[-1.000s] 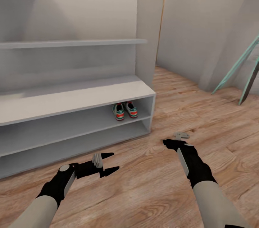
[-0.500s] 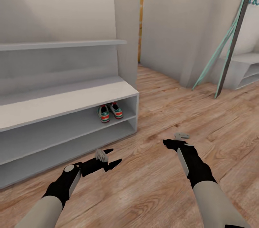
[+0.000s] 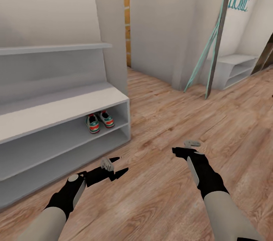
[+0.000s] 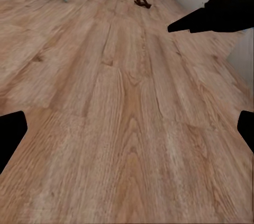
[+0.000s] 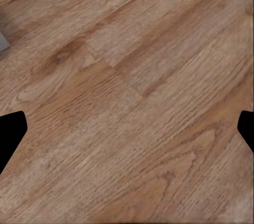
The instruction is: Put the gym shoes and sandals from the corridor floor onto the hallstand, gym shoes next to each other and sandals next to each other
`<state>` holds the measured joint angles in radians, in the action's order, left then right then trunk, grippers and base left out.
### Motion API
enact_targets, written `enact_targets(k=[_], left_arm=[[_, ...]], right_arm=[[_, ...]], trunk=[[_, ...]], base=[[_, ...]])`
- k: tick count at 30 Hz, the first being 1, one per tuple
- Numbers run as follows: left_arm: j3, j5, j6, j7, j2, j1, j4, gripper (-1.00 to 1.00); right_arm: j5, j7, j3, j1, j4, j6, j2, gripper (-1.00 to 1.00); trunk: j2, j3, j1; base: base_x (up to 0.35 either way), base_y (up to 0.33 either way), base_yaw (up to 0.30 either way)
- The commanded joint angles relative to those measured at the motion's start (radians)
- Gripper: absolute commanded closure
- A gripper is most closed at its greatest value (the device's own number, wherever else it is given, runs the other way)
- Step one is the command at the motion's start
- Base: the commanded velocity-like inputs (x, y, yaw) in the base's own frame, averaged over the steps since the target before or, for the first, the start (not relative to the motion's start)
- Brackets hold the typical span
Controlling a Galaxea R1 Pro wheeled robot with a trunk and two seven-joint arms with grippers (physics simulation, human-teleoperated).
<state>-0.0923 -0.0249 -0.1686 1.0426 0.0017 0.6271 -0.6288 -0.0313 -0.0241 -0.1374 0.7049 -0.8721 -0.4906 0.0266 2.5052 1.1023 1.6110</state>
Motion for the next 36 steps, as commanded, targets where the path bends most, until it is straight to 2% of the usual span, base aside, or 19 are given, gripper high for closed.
enact_targets(k=[1,12,36], left_arm=[[-0.003,-0.003,-0.005,0.004,0.0,0.0,0.0,-1.0],[-0.003,-0.003,-0.005,0.003,0.0,0.0,0.0,-1.0],[-0.002,-0.003,-0.005,0.002,0.0,0.0,0.019,-1.0]], right_arm=[[-0.003,0.0,-0.002,0.001,-0.001,-0.005,0.001,-1.0],[-0.003,-0.001,-0.005,0.001,-0.002,-0.005,0.001,-1.0],[-0.003,0.0,-0.011,0.001,-0.002,-0.005,0.001,-1.0]], trunk=[[0.0,0.001,0.0],[0.0,-0.004,0.0],[0.0,-0.012,0.0]], base=[[0.0,0.0,-0.288],[0.088,-0.045,-0.288],[0.273,-0.158,-0.288]])
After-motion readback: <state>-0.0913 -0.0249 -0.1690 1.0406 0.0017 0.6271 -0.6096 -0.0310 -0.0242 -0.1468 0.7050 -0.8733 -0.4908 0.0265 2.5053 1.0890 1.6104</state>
